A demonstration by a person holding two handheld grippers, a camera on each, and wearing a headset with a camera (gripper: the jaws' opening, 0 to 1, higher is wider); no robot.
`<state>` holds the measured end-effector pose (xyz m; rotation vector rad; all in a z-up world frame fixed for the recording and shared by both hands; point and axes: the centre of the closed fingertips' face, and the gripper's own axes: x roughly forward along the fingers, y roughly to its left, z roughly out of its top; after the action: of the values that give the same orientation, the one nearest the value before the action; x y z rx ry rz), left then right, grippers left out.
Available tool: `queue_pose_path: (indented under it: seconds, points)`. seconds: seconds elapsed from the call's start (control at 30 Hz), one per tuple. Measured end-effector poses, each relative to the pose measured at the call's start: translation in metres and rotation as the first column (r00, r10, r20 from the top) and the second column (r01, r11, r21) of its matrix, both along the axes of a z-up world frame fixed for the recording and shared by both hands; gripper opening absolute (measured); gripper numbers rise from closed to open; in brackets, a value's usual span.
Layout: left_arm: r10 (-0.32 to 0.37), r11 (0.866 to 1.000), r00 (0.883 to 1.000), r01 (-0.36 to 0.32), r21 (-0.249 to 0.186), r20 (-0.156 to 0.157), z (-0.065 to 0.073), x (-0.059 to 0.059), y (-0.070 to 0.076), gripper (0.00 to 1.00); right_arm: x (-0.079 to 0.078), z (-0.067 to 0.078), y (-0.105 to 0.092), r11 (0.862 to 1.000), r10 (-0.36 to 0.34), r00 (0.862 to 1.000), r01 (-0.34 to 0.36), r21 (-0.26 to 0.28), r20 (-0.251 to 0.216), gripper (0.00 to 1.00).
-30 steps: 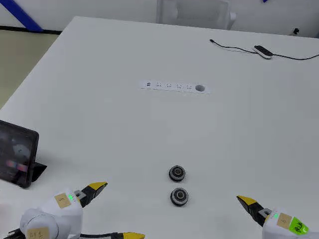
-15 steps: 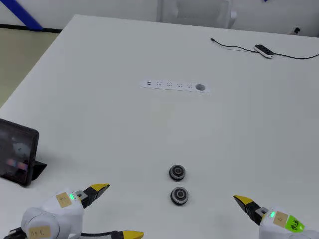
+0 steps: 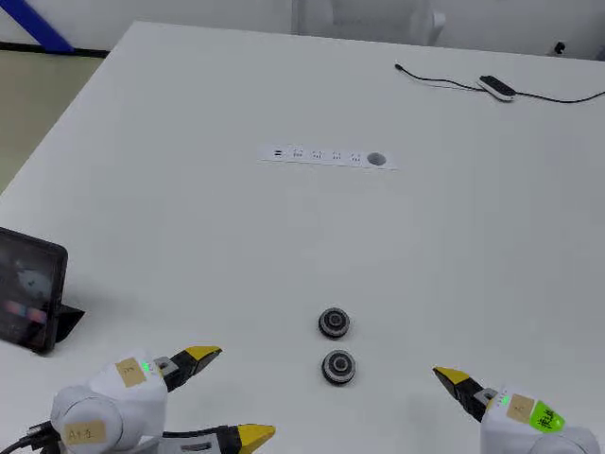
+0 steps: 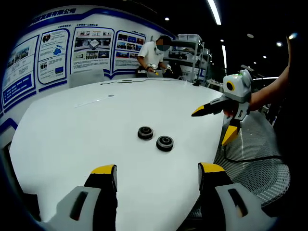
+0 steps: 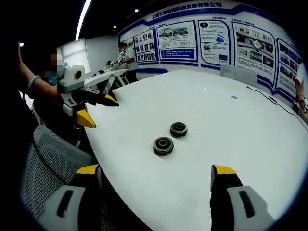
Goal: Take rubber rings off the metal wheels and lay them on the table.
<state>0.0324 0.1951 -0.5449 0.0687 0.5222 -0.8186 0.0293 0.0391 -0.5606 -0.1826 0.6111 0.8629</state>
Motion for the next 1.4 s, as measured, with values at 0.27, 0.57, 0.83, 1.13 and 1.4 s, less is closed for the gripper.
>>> queue_pose_path:
  seconds: [0.27,0.57,0.83,1.13,1.4]
  points:
    - [-0.03,0.999,1.0,0.03,0.012,0.007,0.0,0.009,-0.01,0.62,0.001,-0.004,0.004,1.0,0.001,1.0,-0.001,0.012,-0.011,0.95]
    - [-0.092,0.995,0.996,0.091,0.033,0.019,-0.001,0.015,-0.024,0.5,0.003,-0.007,0.007,1.0,0.0,1.0,0.0,0.017,-0.025,0.94]
    - [-0.137,0.99,0.99,0.136,0.046,0.026,-0.002,0.023,-0.038,0.42,0.003,-0.01,0.008,1.0,0.0,0.999,0.001,0.025,-0.037,0.94]
    - [-0.189,0.98,0.981,0.186,0.071,0.033,-0.006,0.029,-0.057,0.33,0.002,-0.014,0.014,1.0,0.006,0.999,-0.005,0.03,-0.051,0.93]
    - [-0.226,0.97,0.974,0.222,0.102,0.032,-0.012,0.035,-0.069,0.29,0.004,-0.016,0.019,0.999,0.014,0.998,-0.012,0.039,-0.055,0.92]
